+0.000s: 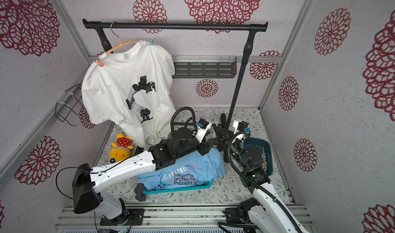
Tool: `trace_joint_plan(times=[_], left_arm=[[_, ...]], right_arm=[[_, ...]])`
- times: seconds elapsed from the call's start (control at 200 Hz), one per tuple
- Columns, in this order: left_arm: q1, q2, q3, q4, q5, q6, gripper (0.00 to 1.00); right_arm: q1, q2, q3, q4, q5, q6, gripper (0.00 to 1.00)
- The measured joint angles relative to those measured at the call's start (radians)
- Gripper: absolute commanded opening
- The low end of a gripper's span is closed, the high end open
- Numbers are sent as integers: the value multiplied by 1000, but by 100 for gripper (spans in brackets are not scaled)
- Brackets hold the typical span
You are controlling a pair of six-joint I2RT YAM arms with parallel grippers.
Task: Use clothespins to secure the t-shirt on both sides of the hanger
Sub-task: Pick up the clothespin from the storage box.
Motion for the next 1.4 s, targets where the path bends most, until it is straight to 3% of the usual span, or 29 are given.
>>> trace_joint_plan(times=[0.23, 0.375, 0.525, 0.67, 0.801, 0.951, 1.091, 1.216, 1.401], left_arm=[[0, 17, 7, 19, -25, 22, 41], [-2, 19, 13, 32, -15, 36, 17], [-5, 19, 13, 42, -29, 48, 14], [-5, 16, 4, 50, -44, 92, 1], [4, -8, -33, 43, -40, 170, 0], [38, -79, -78, -6, -46, 302, 0], [54, -180, -170, -8, -58, 442, 0], [56, -212, -188, -19, -50, 542, 0], [56, -217, -181, -20, -6, 579, 0]], right_arm=[[28, -2, 0, 1, 19, -1, 0], [36, 0, 0, 14, 32, -2, 0], [36, 3, 0, 29, 44, -8, 0], [36, 3, 0, 25, 43, -8, 0], [43, -14, 9, -49, 43, -16, 32], [42, -58, 97, -298, 76, -6, 65], [42, -95, 173, -502, 77, 37, 79], [40, -129, 156, -546, -16, 107, 90], [40, -178, 110, -506, -125, 158, 89]])
